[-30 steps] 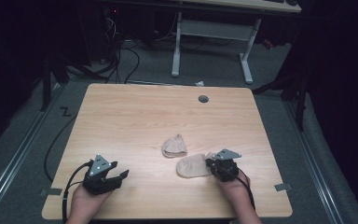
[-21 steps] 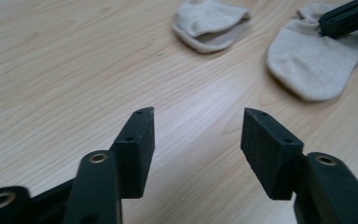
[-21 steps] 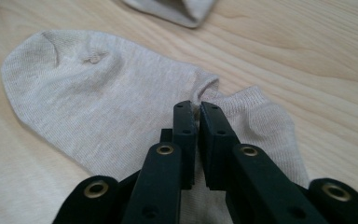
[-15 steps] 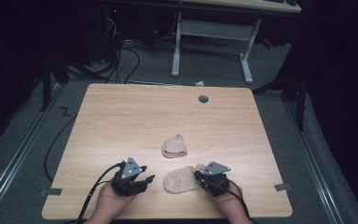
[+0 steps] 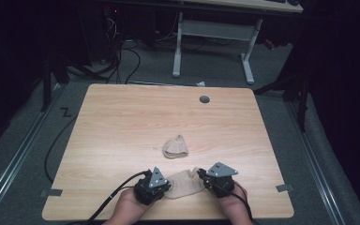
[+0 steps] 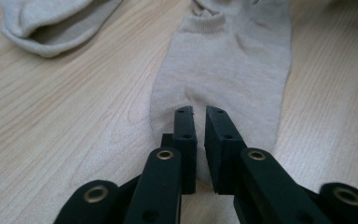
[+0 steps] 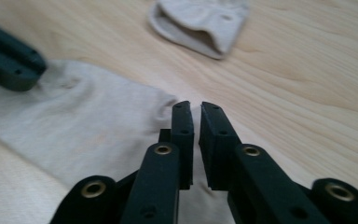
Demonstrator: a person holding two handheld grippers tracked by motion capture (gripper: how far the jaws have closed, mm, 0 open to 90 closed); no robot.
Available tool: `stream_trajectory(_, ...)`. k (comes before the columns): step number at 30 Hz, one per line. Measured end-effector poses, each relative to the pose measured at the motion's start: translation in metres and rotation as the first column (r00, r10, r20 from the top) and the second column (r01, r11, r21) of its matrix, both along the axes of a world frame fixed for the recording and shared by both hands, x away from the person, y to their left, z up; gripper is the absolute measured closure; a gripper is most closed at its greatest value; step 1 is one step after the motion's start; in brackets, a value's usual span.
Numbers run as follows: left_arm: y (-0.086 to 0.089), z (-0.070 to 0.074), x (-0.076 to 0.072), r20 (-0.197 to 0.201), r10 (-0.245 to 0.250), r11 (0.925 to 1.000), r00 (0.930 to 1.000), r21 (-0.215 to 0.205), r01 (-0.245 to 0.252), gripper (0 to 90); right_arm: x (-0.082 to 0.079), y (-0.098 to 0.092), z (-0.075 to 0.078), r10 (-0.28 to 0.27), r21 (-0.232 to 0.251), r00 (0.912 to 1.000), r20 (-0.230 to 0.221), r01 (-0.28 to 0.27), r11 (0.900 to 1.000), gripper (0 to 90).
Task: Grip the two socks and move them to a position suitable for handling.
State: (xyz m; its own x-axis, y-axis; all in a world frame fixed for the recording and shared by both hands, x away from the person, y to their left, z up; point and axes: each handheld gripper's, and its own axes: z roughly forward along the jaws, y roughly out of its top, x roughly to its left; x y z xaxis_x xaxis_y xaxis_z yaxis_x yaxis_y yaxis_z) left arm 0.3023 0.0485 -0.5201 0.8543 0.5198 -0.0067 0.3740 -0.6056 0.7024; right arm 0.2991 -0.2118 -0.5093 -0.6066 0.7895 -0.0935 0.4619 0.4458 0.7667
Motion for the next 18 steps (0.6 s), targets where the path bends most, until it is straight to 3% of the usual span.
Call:
stream_trajectory(3,0.001,-0.001,0.001,-0.003,-0.005,1.0,1.0,0.006,0.005,83.5,0.006,-0.01,-0.005,-0.035,0.004,0.9987,-0.037,0.035,0.999,89.3)
stream_trajectory(8,0.008,-0.002,0.001,-0.004,-0.009,0.9999,1.0,0.008,0.009,81.9,0.01,-0.007,-0.016,-0.013,-0.009,0.9947,-0.102,0.012,1.0,89.5)
stream_trajectory(18,0.039,-0.001,0.007,-0.042,0.029,0.9996,0.9987,0.006,-0.028,78.5,-0.001,0.015,-0.016,0.09,-0.018,0.9913,-0.096,-0.092,0.996,86.7)
